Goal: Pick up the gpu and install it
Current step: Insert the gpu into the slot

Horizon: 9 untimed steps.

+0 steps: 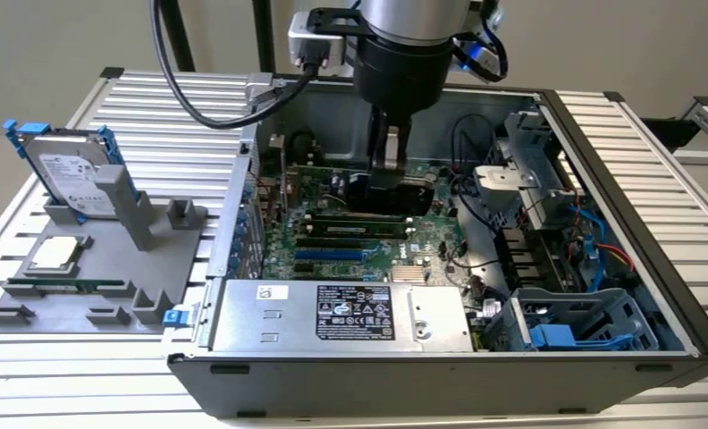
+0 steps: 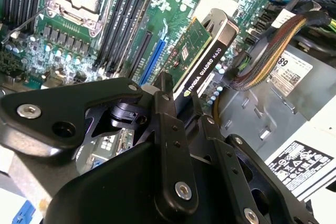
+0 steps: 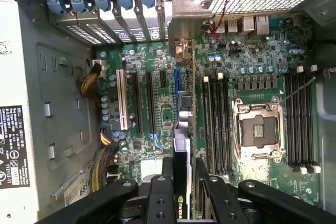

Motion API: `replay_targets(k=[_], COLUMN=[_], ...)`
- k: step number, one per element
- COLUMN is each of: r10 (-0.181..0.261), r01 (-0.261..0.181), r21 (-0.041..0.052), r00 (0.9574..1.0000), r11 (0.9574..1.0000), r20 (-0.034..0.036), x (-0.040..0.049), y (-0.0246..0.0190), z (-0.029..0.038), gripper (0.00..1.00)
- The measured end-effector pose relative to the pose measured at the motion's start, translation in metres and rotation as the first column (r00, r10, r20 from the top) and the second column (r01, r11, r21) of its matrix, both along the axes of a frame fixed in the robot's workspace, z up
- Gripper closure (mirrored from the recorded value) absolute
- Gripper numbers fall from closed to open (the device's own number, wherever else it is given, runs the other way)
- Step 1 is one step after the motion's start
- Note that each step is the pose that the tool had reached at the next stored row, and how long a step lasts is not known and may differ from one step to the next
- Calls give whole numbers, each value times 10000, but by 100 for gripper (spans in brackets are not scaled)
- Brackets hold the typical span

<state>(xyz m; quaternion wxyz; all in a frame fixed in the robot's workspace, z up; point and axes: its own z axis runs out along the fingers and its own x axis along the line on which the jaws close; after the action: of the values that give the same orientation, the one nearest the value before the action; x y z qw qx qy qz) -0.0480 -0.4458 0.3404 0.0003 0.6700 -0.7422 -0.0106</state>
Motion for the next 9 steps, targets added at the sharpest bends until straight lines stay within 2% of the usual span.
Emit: replay_targets(k=[6,9], r10=[9,10], r01=[-9,-10], r21=[-1,-4], r00=[10000,10000], r11=[10000,10000], r20=[0,-1], x=[-5,-5], y=[0,0], z=[-72,-79], gripper=[100,100])
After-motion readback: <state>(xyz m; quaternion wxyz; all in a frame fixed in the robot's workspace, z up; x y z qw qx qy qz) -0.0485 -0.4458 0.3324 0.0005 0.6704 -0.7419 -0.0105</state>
